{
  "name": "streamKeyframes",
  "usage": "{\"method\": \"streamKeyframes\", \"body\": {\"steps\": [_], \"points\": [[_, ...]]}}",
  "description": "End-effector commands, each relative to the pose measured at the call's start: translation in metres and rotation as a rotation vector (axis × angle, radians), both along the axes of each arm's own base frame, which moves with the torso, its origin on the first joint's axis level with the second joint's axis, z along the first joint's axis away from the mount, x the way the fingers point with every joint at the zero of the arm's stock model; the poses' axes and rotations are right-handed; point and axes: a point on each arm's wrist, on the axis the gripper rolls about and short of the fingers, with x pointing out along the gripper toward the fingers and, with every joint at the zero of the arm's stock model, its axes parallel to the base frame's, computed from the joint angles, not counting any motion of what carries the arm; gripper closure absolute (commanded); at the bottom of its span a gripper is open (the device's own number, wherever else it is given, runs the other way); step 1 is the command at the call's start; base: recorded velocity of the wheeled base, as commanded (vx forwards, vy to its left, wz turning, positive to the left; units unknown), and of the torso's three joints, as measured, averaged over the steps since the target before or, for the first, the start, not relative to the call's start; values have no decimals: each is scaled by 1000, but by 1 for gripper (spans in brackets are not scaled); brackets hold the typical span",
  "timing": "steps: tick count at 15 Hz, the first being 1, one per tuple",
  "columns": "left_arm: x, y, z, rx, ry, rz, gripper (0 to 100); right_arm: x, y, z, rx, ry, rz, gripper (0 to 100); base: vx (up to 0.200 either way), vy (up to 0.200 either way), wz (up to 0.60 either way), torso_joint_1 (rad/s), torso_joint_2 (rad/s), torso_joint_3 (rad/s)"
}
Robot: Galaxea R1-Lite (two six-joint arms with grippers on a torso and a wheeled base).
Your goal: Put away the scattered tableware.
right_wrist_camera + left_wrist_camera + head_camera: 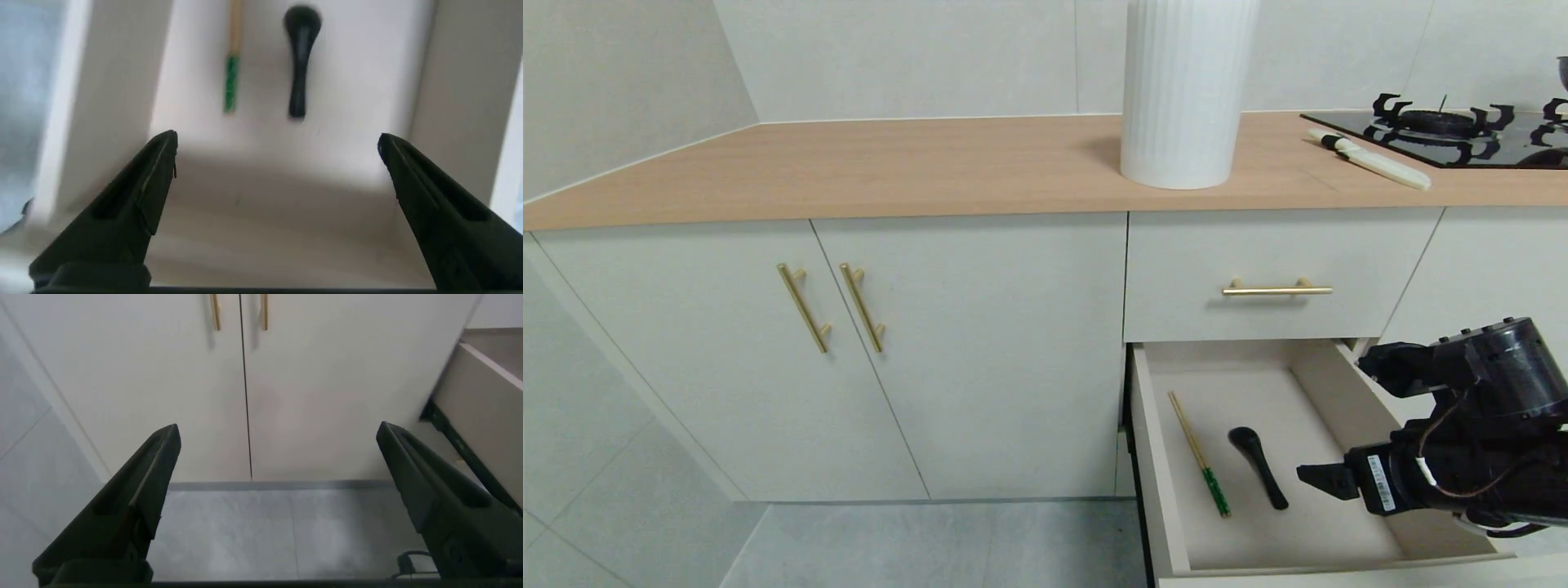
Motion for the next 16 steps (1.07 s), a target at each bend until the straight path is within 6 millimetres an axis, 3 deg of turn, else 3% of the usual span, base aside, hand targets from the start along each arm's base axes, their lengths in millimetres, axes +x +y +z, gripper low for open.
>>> {"method": "streamKeyframes", "body": {"steps": [1, 9, 16], "points": [[0, 0, 0, 2, 0, 1, 0, -5, 2, 4, 1, -3, 22, 0, 0, 0, 0, 0, 0, 0], [0, 0, 0, 2, 0, 1, 0, -40, 8, 20, -30, 208, 169, 0, 0, 0, 0, 0, 0, 0], [0, 0, 0, 2, 0, 1, 0, -52, 14, 2, -166, 412, 266, 0, 0, 0, 0, 0, 0, 0]]}}
